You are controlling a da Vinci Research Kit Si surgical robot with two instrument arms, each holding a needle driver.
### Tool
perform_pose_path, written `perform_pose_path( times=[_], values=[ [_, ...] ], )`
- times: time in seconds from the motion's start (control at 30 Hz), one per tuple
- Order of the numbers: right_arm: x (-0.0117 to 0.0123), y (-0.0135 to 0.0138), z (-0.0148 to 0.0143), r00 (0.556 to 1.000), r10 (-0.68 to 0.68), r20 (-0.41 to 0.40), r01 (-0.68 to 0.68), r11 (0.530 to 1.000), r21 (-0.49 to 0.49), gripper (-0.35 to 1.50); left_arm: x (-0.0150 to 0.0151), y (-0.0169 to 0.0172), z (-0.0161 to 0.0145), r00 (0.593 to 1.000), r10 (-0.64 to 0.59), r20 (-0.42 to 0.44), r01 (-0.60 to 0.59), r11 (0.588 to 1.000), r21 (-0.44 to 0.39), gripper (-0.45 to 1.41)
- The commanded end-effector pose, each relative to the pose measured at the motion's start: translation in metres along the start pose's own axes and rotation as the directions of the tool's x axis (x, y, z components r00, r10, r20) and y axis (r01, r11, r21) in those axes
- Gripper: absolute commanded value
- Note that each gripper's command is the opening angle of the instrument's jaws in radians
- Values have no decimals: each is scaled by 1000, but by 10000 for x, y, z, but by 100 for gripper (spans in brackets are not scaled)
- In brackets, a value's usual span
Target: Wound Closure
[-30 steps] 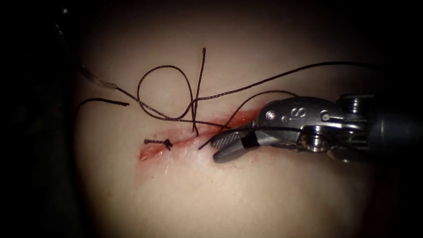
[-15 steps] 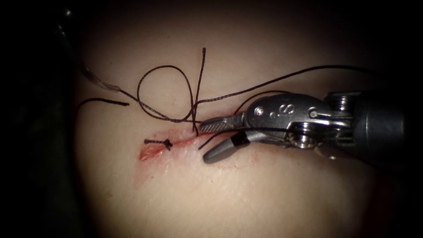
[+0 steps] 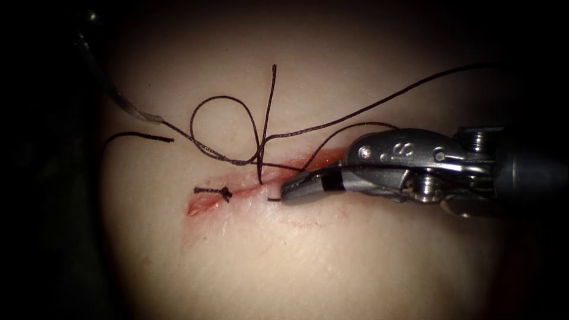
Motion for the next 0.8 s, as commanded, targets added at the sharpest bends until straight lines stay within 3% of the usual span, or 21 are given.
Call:
perform_pose_path(
  times=[0.03, 0.1, 0.13, 0.17, 0.53, 0.6, 0.7, 0.73, 0.8],
  values=[
    [5, 5, -8, 1000, 1, 3, -1, 1000, 7, -35, -1, -4, 5, 1000, 0, 1, 0, 1000, -1, -45],
    [9, 7, -29, 1000, 14, 1, -14, 1000, 21, -35, -1, -4, 5, 1000, -1, 1, 1, 1000, -1, -45],
    [17, 14, -64, 999, 38, -4, -38, 999, 1, -35, -1, -4, 5, 1000, -1, 2, 1, 1000, -1, -45],
    [17, 14, -64, 999, 38, -4, -38, 999, 1, -35, -1, -4, 5, 1000, -1, 2, 1, 1000, -1, -45],
    [34, 44, -194, 996, 81, -39, -86, 984, -156, -35, 6, 0, -1, 1000, -8, 13, 8, 1000, -7, -45],
    [36, 53, -241, 996, 75, -47, -84, 971, -223, -35, 11, 2, -6, 1000, -13, 22, 13, 1000, -11, -45],
    [36, 60, -285, 997, 59, -41, -68, 957, -284, -35, 15, 3, -9, 1000, -16, 18, 16, 1000, -7, -45],
    [34, 64, -316, 998, 49, -32, -57, 944, -326, -35, 16, 3, -11, 1000, -16, 12, 16, 1000, -3, -45],
    [34, 66, -329, 999, 45, -26, -51, 936, -348, -35, 16, 3, -11, 1000, -16, 12, 16, 1000, -3, -45]
  ],
)
